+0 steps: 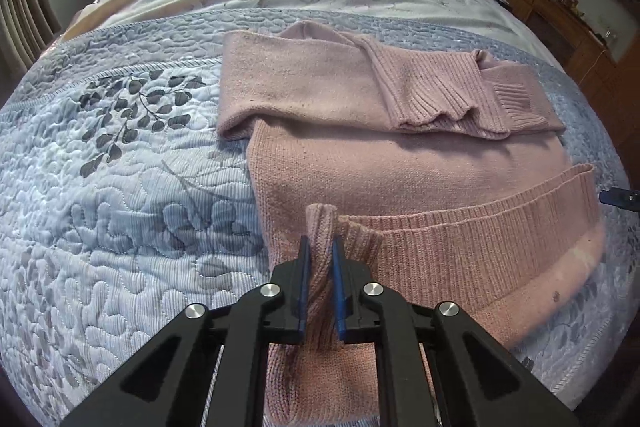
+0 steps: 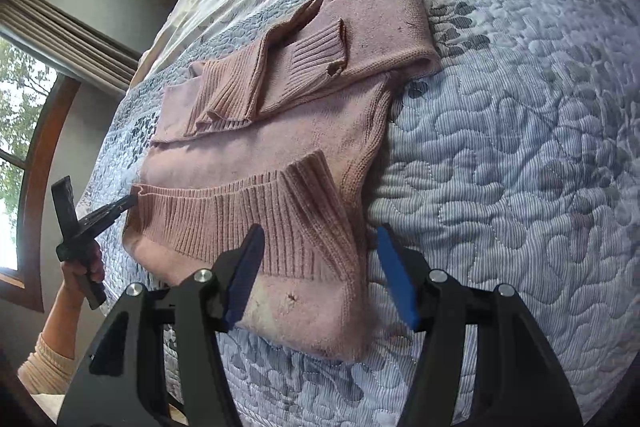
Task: Fold small clothes
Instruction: 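Carry the held hem over the body toward the collar with both grippers, then lay the hem onto the folded collar and open both grippers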
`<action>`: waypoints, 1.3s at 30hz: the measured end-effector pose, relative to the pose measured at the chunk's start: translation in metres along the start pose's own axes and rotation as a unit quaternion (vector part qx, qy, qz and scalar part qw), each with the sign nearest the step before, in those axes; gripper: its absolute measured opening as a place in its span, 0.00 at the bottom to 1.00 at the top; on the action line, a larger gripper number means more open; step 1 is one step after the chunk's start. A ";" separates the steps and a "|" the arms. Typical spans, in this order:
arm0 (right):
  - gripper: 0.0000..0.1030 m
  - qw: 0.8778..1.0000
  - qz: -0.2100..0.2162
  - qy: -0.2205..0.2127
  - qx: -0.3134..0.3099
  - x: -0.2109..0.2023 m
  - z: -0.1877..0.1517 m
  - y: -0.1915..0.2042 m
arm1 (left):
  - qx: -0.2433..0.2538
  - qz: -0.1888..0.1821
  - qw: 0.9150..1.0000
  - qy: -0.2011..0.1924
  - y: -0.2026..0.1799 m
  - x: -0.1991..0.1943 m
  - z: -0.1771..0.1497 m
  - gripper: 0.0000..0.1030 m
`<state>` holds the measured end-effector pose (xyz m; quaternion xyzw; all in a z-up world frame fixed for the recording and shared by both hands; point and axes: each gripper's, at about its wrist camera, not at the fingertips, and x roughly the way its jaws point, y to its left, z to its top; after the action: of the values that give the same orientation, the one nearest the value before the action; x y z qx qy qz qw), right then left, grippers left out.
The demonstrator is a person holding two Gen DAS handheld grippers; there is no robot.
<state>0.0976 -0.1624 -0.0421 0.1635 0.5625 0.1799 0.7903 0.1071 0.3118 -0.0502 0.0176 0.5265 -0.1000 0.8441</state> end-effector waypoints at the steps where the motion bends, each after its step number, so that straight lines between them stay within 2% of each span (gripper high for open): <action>1: 0.57 1.000 -0.012 0.002 -0.011 0.003 0.002 0.003 | 0.004 0.004 1.000 0.004 -0.001 0.003 0.000 0.10; 3: 0.57 0.999 -0.032 0.004 -0.034 0.008 0.006 0.009 | 0.010 0.015 1.000 0.015 -0.002 0.010 0.000 0.10; 7: 0.57 0.997 -0.039 0.011 -0.059 0.021 0.015 0.017 | 0.013 0.026 0.999 0.023 -0.003 0.023 0.001 0.11; 10: 0.57 0.995 -0.053 0.022 -0.081 0.034 0.022 0.024 | 0.015 0.035 0.999 0.025 -0.004 0.029 0.003 0.16; 13: 0.57 0.990 -0.093 0.040 -0.101 0.054 0.026 0.030 | 0.016 0.039 0.999 0.029 -0.005 0.034 0.004 0.16; 15: 0.50 0.986 -0.108 0.049 -0.119 0.064 0.025 0.033 | 0.018 0.044 0.999 0.024 -0.006 0.032 0.003 0.12; 16: 0.37 0.985 -0.107 0.051 -0.127 0.065 0.024 0.035 | 0.020 0.047 0.999 0.020 -0.007 0.030 0.003 0.11; 19: 0.19 0.984 -0.110 0.037 -0.138 0.058 0.019 0.040 | 0.014 0.040 0.999 -0.005 -0.007 0.015 0.000 0.10; 24: 0.16 0.984 -0.100 0.010 -0.149 0.028 0.005 0.044 | 0.003 0.029 0.998 -0.048 -0.007 -0.022 -0.012 0.09; 25: 0.07 0.984 -0.096 0.007 -0.148 0.022 0.001 0.045 | 0.004 0.031 0.998 -0.055 -0.008 -0.029 -0.016 0.09; 33: 0.07 0.992 -0.030 -0.010 -0.123 -0.018 -0.026 0.045 | -0.021 0.020 0.995 -0.091 -0.005 -0.074 -0.034 0.09; 39: 0.07 0.993 -0.004 -0.044 -0.109 -0.050 -0.010 0.049 | -0.025 0.045 0.991 -0.124 -0.007 -0.097 -0.012 0.09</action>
<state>0.0676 -0.1425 0.0190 0.0816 0.5050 0.2292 0.8281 0.0534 0.3211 0.0318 0.0074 0.4190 -0.0501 0.9066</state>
